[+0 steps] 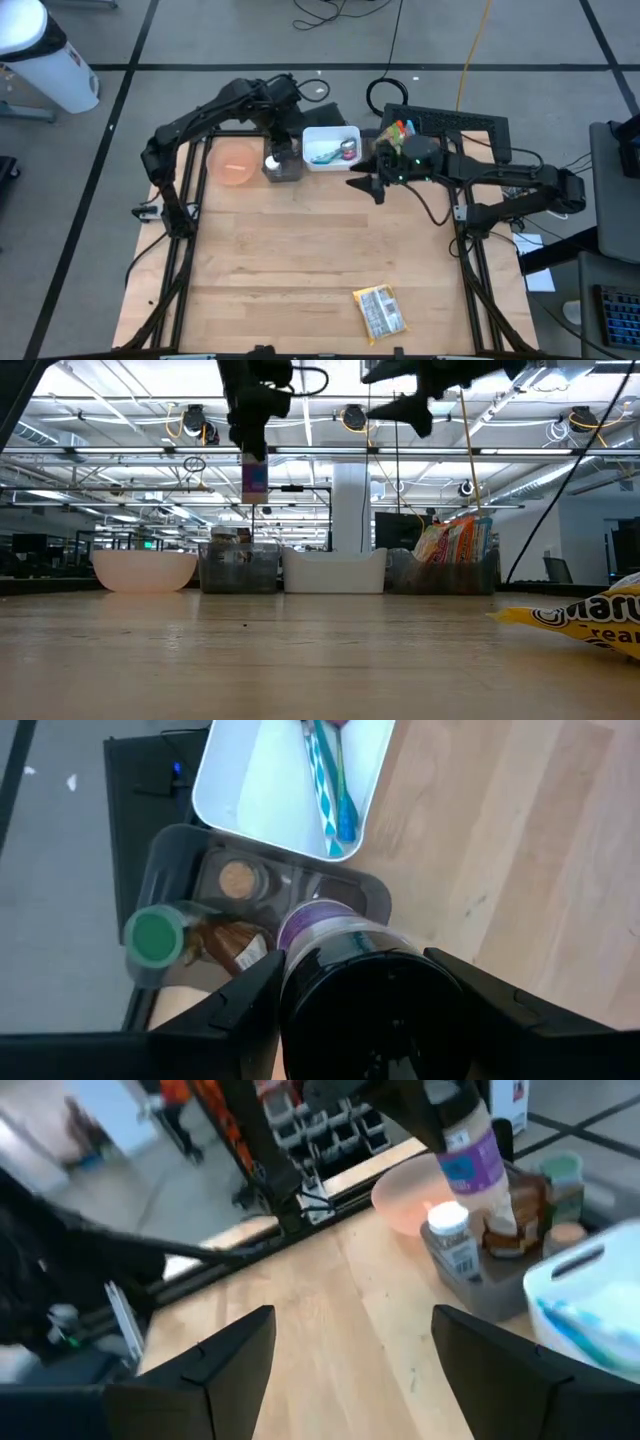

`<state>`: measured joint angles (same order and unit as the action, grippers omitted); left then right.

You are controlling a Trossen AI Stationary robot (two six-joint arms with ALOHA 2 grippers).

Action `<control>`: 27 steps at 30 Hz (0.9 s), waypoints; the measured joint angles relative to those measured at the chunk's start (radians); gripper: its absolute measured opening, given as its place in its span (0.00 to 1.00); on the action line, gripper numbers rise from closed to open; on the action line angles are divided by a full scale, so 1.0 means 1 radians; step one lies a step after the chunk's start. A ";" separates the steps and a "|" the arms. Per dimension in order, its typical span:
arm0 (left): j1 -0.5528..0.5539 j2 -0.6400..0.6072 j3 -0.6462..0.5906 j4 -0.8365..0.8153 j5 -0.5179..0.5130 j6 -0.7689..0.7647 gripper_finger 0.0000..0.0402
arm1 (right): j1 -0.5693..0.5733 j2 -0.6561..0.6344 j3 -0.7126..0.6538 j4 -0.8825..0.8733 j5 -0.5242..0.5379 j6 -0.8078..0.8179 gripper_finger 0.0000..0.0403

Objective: Pick & Place Food Item
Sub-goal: Put the black seasoning bottle into the left black bin

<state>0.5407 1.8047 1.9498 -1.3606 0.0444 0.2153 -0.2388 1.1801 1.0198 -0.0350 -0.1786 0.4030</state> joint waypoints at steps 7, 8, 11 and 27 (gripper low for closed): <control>0.013 -0.001 -0.121 0.116 0.016 -0.008 0.55 | -0.001 -0.128 -0.310 0.322 0.001 0.222 0.64; 0.015 -0.001 -0.138 0.125 0.020 -0.007 0.55 | -0.001 -0.142 -0.338 0.337 0.001 0.238 0.64; 0.017 -0.001 -0.197 0.163 0.034 -0.008 0.55 | -0.001 -0.175 -0.399 0.365 0.001 0.277 0.63; 0.017 -0.001 -0.399 0.422 0.022 -0.042 0.55 | -0.001 -0.206 -0.430 0.376 0.000 0.286 0.58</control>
<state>0.5577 1.8034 1.5511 -0.9386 0.0667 0.1738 -0.2401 0.9737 0.5896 0.3405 -0.1782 0.6893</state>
